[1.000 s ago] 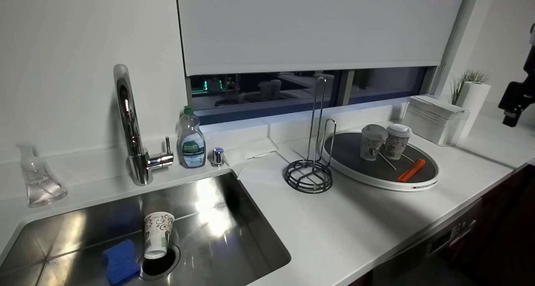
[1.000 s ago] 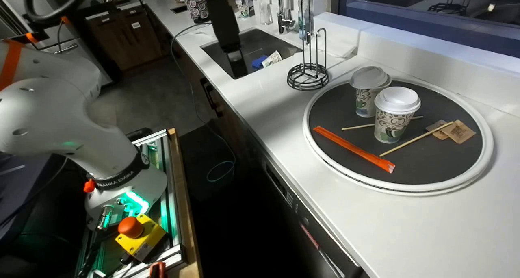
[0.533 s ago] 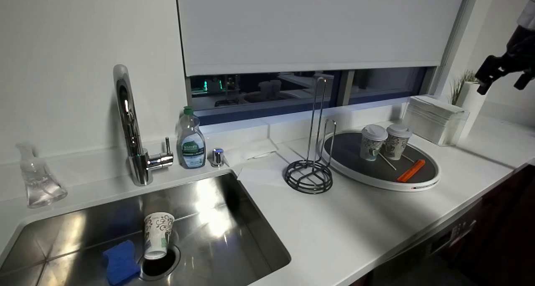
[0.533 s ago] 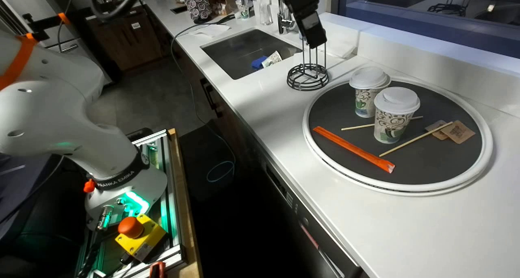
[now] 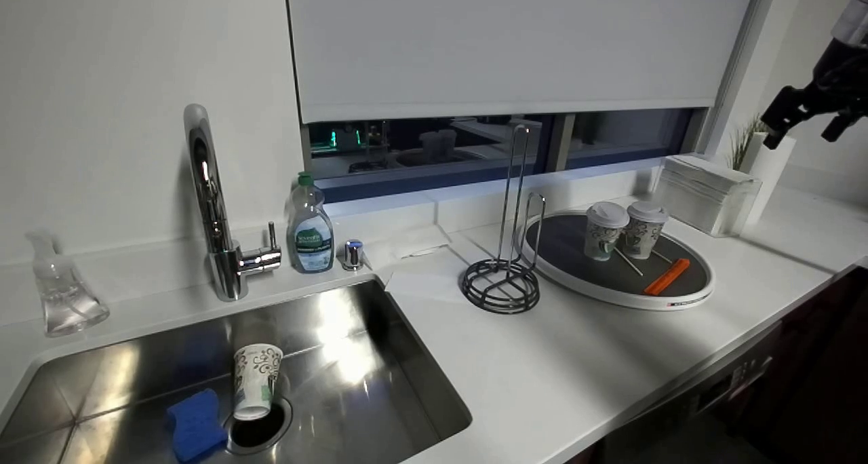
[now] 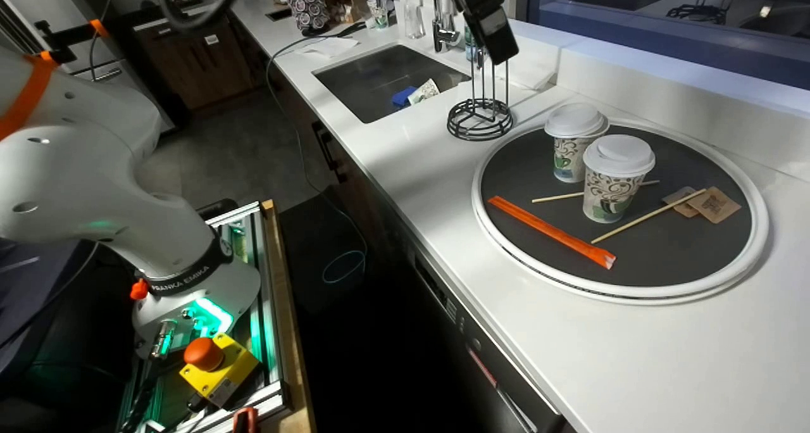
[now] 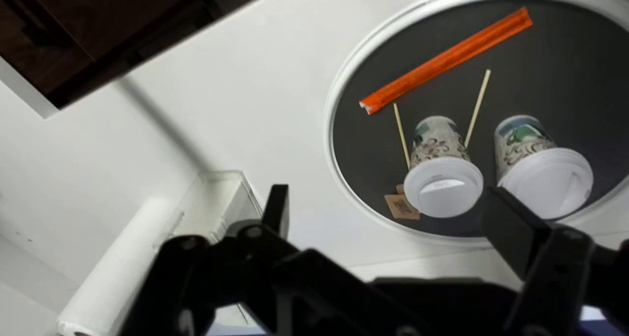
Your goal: Remove the lid from the cup on the left.
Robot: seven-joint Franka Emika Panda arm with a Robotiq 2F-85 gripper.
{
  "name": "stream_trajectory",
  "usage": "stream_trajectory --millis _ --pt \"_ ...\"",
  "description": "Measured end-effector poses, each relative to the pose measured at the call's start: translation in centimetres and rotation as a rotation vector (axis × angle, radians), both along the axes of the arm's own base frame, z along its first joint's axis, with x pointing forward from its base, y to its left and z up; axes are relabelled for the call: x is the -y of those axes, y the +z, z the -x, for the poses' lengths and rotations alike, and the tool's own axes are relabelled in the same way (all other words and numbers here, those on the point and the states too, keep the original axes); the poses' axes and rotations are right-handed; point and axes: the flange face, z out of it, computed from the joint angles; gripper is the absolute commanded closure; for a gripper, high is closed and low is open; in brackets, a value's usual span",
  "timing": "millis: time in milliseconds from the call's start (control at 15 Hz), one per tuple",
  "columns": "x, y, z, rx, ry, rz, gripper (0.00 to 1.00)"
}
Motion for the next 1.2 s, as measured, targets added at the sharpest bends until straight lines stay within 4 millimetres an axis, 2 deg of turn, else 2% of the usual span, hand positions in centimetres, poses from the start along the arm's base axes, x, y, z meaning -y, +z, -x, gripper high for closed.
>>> stream_trajectory --millis 133,400,533,1000,1200 --pt "-1.4 -0.1 -2.4 0.085 0.046 -0.014 0.0" --pt "-5.7 -0.4 -8.0 0.214 0.185 -0.064 0.0" --pt "-6.9 -0.9 -9.6 0.222 0.219 -0.082 0.0" --pt "-6.6 -0.8 -10.0 0.222 0.225 -0.081 0.0" --pt "-8.1 -2.2 -10.8 0.195 0.245 -0.088 0.0"
